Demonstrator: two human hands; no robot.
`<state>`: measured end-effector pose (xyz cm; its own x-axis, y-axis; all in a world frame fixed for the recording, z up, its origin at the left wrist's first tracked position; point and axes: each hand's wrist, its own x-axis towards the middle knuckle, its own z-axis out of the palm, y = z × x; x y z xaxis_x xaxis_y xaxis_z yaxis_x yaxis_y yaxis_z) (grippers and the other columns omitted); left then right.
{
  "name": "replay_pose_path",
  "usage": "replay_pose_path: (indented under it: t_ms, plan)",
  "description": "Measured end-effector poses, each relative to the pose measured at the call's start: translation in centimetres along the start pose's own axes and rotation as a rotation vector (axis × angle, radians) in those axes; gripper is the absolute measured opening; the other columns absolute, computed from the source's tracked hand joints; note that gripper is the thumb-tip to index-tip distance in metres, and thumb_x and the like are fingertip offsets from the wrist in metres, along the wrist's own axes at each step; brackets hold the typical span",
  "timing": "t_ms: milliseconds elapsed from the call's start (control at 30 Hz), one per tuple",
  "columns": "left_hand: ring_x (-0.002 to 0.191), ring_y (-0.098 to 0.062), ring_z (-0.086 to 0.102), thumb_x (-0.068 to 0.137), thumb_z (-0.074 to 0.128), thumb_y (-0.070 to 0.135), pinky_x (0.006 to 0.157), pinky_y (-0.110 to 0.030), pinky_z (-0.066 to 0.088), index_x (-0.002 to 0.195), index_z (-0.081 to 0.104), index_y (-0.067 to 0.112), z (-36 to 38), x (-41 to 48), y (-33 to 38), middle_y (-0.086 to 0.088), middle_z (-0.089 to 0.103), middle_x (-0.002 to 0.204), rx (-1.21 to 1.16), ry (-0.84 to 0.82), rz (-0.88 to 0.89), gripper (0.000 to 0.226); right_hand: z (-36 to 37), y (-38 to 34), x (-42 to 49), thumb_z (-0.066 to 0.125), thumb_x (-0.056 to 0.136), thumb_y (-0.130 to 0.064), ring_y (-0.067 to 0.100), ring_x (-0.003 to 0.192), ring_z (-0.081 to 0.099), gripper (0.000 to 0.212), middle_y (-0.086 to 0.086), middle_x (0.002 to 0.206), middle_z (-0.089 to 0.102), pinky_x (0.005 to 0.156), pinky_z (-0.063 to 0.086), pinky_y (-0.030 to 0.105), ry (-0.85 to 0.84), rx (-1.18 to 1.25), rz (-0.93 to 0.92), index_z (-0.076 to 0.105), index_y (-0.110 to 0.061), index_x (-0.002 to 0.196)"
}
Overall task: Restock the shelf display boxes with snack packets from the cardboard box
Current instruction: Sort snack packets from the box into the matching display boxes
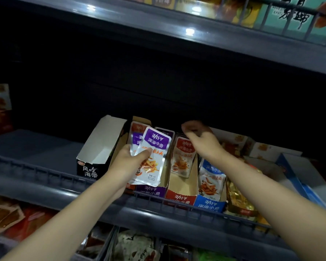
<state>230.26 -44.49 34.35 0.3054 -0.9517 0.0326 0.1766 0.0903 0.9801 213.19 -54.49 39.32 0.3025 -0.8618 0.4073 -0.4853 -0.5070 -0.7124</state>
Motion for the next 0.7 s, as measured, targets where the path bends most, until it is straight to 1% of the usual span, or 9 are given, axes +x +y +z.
replay_pose_path:
  t_ms: [67,133,200,300,367,467,567,633,700]
  plan:
    - [0.061,-0.008,0.068,0.089,0.065,0.022,0.042,-0.016,0.047,0.105,0.056,0.016,0.0,-0.4,0.0,-0.004,0.071,0.091,0.013,-0.015,0.005,0.019,0.8,-1.8,-1.7,0.044,0.098,-0.041,0.008,0.107,0.056,0.023,-0.014,0.107,0.059,0.088,0.044,0.021,-0.21,0.192,0.088,0.052,-0.033,0.119]
    - [0.068,-0.009,0.07,0.088,0.065,0.022,0.049,-0.019,0.051,0.107,0.057,0.017,-0.1,-0.8,-0.1,-0.004,0.072,0.095,0.044,-0.036,0.017,0.021,1.7,-2.4,-3.1,0.038,0.099,-0.044,0.007,0.113,0.052,0.04,-0.009,0.121,0.055,0.092,0.042,0.021,-0.352,0.22,0.109,0.041,-0.03,0.137]
    - [0.076,-0.012,0.071,0.089,0.065,0.02,0.052,-0.02,0.052,0.11,0.055,0.019,-0.2,-1.4,0.0,-0.005,0.072,0.101,0.074,-0.076,0.02,0.024,2.3,-2.7,-3.8,0.039,0.101,-0.036,0.001,0.107,0.055,0.042,-0.011,0.121,0.054,0.084,0.046,0.012,-0.382,0.245,0.087,0.035,-0.03,0.142]
    - [0.071,-0.007,0.069,0.091,0.062,0.017,0.043,-0.013,0.045,0.115,0.053,0.021,-0.6,-2.4,0.2,-0.002,0.071,0.1,0.097,-0.169,0.037,0.025,2.3,-3.5,-4.1,0.043,0.101,-0.019,-0.006,0.085,0.061,0.036,-0.015,0.104,0.057,0.069,0.051,0.008,-0.419,0.249,0.064,0.038,-0.027,0.136]
    - [0.073,-0.006,0.07,0.092,0.06,0.018,0.047,-0.013,0.048,0.116,0.053,0.024,-1.1,-2.8,0.3,0.0,0.071,0.1,0.111,-0.21,0.044,0.026,2.0,-4.1,-4.1,0.049,0.098,-0.014,-0.002,0.088,0.062,0.036,-0.007,0.108,0.059,0.07,0.052,0.01,-0.455,0.207,0.023,0.044,-0.021,0.133]
    - [0.08,-0.007,0.071,0.091,0.06,0.019,0.059,-0.017,0.054,0.117,0.054,0.03,-1.9,-3.0,0.3,0.004,0.071,0.099,0.151,-0.239,0.057,0.028,1.3,-4.4,-3.4,0.066,0.087,-0.015,0.008,0.093,0.066,0.033,-0.003,0.109,0.063,0.072,0.057,0.018,-0.43,0.185,0.038,0.053,-0.021,0.117]
    - [0.075,-0.005,0.071,0.087,0.065,0.018,0.056,-0.016,0.053,0.115,0.054,0.021,-2.2,-2.6,0.3,0.001,0.07,0.101,0.157,-0.214,0.089,0.03,0.7,-4.6,-2.3,0.073,0.08,-0.015,0.014,0.09,0.07,0.029,0.003,0.103,0.07,0.076,0.058,0.028,-0.471,0.176,0.106,0.057,-0.017,0.105]
    - [0.075,-0.006,0.071,0.085,0.068,0.019,0.056,-0.017,0.053,0.111,0.052,0.013,-2.3,-2.2,0.2,-0.002,0.07,0.103,0.161,-0.188,0.108,0.031,0.7,-4.7,-1.8,0.074,0.079,-0.018,0.017,0.093,0.07,0.032,0.005,0.105,0.071,0.082,0.057,0.034,-0.543,0.123,0.127,0.059,-0.019,0.107]
    - [0.074,-0.006,0.071,0.083,0.069,0.021,0.055,-0.016,0.052,0.106,0.052,0.011,-2.4,-1.8,0.1,-0.002,0.071,0.099,0.165,-0.175,0.138,0.03,0.9,-4.8,-1.5,0.076,0.077,-0.02,0.016,0.098,0.069,0.039,0.003,0.11,0.069,0.084,0.058,0.033,-0.579,0.05,0.104,0.059,-0.024,0.111]
